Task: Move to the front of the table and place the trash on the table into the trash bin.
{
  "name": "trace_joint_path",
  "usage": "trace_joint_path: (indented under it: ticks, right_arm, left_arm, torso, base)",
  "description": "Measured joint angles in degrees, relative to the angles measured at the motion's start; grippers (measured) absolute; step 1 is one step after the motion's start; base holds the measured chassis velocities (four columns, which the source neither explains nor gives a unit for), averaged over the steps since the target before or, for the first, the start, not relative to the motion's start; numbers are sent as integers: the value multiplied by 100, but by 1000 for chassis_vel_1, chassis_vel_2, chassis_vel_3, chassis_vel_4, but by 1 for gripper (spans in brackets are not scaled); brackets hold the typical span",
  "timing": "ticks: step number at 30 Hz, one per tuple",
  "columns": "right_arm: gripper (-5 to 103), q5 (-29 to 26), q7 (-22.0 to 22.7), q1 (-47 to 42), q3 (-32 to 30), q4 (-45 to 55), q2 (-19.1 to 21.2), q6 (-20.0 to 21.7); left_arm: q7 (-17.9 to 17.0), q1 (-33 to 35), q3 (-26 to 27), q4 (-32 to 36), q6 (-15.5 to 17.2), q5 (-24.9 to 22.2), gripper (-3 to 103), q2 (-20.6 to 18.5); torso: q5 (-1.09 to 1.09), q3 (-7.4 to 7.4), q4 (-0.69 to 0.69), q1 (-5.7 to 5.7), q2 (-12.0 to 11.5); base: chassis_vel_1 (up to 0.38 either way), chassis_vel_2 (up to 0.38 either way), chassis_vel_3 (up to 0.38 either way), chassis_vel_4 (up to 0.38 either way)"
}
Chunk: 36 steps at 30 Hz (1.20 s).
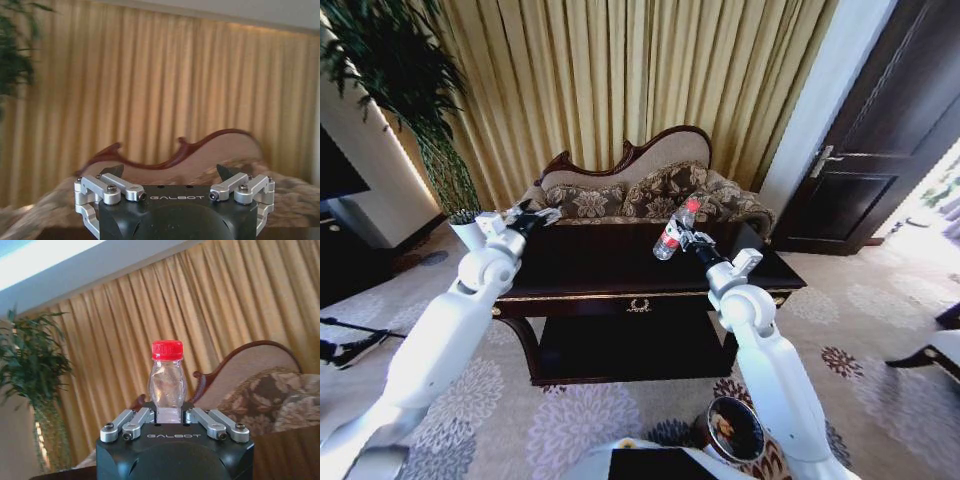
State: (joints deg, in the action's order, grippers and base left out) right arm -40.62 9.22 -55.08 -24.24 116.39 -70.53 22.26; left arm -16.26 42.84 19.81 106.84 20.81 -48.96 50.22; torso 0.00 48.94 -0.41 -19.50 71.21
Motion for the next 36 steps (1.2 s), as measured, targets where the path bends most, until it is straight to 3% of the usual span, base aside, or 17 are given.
trace_joint_path:
  ticks: [8,25,36]
  right_arm:
    - [23,302,170,-146,-133,-98,95,0]
    - [23,731,238,-173,-319,-122,412,-113]
    - [23,779,246,-223,-390,-100,434,-156]
  left_arm:
    - [-306,907,867,243,20,257,100,154]
    - [-192,2199,2338,985,305,252,100,-18]
    - [-190,2801,2887,1351,321,239,100,-51]
  torso:
    - [0,1,1,0,0]
    - [0,0,1,0,0]
    - [0,1,0,0,0]
  base:
    - [0,0,0,0]
    - [0,0,0,0]
    - [0,0,0,0]
